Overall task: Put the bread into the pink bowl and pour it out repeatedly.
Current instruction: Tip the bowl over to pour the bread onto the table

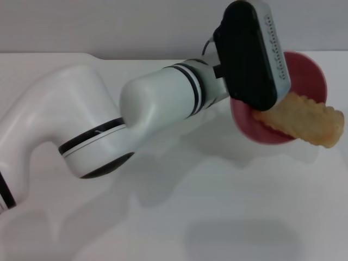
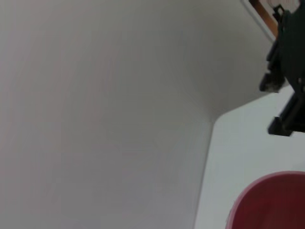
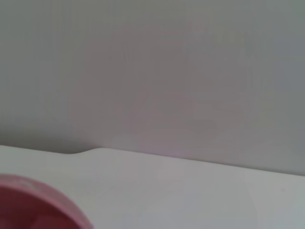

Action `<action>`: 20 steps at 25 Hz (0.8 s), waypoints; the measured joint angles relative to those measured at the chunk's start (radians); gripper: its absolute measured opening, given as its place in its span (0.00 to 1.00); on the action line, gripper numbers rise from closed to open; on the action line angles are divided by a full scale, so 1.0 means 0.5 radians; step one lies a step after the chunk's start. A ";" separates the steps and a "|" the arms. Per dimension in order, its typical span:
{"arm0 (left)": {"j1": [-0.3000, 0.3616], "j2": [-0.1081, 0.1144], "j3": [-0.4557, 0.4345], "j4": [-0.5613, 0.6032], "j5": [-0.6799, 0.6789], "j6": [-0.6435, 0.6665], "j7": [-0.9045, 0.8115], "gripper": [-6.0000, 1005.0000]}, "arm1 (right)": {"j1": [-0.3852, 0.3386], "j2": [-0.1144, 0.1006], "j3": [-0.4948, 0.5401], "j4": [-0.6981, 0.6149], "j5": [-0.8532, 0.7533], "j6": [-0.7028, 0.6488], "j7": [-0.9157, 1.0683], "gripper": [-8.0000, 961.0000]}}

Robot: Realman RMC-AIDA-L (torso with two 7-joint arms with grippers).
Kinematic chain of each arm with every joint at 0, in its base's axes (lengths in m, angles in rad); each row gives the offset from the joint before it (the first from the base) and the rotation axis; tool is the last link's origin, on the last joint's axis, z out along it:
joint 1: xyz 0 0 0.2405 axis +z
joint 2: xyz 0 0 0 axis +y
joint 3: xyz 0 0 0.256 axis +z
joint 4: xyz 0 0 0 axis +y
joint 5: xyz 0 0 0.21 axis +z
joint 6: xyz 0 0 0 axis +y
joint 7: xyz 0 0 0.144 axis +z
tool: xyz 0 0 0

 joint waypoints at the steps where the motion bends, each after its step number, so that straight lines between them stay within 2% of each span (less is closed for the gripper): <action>1: 0.003 0.000 -0.005 -0.021 0.011 0.042 0.000 0.11 | 0.004 0.000 -0.014 0.000 -0.004 0.012 0.013 0.64; 5: 0.013 0.000 -0.017 -0.089 0.071 0.187 0.003 0.11 | 0.015 -0.001 -0.030 0.001 -0.014 0.030 0.030 0.64; 6: 0.028 0.000 -0.023 -0.130 0.186 0.278 0.005 0.11 | 0.019 -0.002 -0.035 0.001 -0.016 0.037 0.036 0.64; 13: 0.037 0.000 -0.044 -0.145 0.402 0.276 0.006 0.11 | 0.016 -0.003 -0.015 -0.106 -0.144 0.091 0.077 0.63; 20: 0.028 0.000 -0.055 -0.189 0.554 0.278 0.007 0.11 | -0.022 -0.006 0.179 -0.226 -0.279 0.172 0.096 0.63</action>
